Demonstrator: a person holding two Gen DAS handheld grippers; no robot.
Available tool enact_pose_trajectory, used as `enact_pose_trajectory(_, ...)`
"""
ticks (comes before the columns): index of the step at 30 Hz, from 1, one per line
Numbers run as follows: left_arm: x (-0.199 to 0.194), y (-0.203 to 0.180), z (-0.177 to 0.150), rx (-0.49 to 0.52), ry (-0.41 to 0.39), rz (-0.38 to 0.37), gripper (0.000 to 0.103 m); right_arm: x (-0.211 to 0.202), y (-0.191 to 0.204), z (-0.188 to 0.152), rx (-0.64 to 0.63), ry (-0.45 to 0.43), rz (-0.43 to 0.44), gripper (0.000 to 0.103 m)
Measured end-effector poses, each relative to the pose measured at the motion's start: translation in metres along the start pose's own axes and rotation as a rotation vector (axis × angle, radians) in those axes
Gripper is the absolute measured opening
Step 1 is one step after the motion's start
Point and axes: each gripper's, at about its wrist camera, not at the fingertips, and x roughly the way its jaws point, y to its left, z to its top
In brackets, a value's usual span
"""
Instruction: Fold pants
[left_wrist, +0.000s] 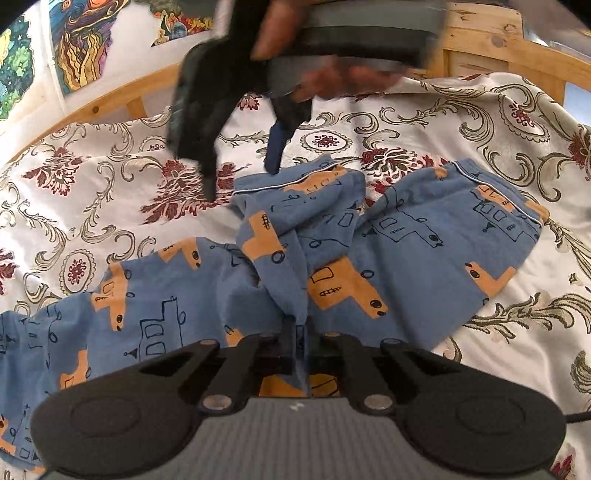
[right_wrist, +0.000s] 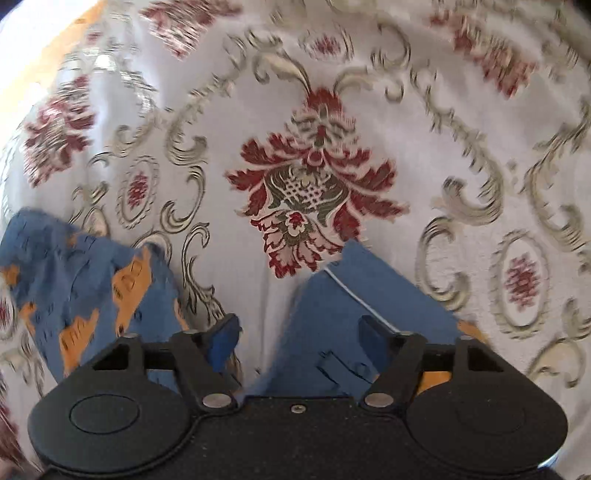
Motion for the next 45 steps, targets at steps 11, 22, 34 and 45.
enact_pose_trajectory(11,0.003,0.006,0.000,-0.010,0.002,-0.019,0.004,0.036,0.006,0.016,0.006,0.108,-0.095,0.050)
enact_pose_trajectory(22,-0.008,0.004,0.003,0.028,-0.060,-0.045,0.003,-0.056,-0.029,-0.034,0.118,-0.291,-0.027,0.000)
enact_pose_trajectory(34,-0.022,-0.030,-0.003,0.390,-0.176,-0.099,0.002,-0.105,-0.068,-0.310,0.775,-0.845,-0.189,0.000)
enact_pose_trajectory(45,-0.016,-0.043,-0.021,0.463,-0.143,-0.087,0.002,-0.078,-0.062,-0.327,0.819,-0.821,-0.219,0.008)
